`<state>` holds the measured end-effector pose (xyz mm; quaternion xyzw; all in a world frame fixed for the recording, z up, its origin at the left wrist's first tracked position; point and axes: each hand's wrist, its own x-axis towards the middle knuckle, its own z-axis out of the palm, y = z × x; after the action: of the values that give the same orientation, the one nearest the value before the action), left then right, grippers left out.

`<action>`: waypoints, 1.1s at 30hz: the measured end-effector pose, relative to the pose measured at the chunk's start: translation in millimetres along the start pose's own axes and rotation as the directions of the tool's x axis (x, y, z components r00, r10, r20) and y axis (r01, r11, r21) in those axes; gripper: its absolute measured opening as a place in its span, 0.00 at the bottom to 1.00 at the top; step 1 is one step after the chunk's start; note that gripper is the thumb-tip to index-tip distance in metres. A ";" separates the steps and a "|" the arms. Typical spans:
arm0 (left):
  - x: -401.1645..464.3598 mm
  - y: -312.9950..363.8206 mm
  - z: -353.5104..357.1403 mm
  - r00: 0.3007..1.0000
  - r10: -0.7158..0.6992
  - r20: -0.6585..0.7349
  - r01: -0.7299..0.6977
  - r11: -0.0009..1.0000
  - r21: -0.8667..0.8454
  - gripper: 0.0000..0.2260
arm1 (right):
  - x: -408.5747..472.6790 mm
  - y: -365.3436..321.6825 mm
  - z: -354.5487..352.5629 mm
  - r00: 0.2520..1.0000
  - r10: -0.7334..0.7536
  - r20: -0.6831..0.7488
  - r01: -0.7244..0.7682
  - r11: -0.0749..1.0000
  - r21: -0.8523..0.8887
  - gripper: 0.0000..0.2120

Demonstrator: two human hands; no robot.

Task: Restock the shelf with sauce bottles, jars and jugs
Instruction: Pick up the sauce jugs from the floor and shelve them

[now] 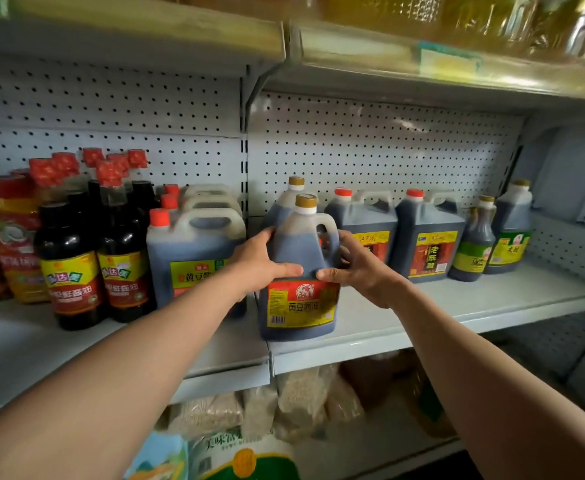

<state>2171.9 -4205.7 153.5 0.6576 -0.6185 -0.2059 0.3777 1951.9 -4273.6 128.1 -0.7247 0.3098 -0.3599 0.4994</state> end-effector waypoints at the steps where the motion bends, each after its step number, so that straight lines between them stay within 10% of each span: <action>1: 4.1 -0.5 1.6 1.000 -0.008 -0.008 0.008 1.000 -0.002 0.45 | 3.9 -1.9 -3.2 1.000 0.002 -0.010 -0.003 0.999 -0.041 0.35; 33: 57.9 -7.4 21.4 0.995 -0.077 -0.060 0.071 0.993 -0.099 0.41 | 70.1 14.0 -26.8 0.994 0.018 0.112 -0.015 1.000 -0.027 0.37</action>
<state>2169.7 -4267.4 145.8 0.6671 -0.5707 -0.2286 0.4208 1966.9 -4348.0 136.2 -0.7477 0.2919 -0.3105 0.5093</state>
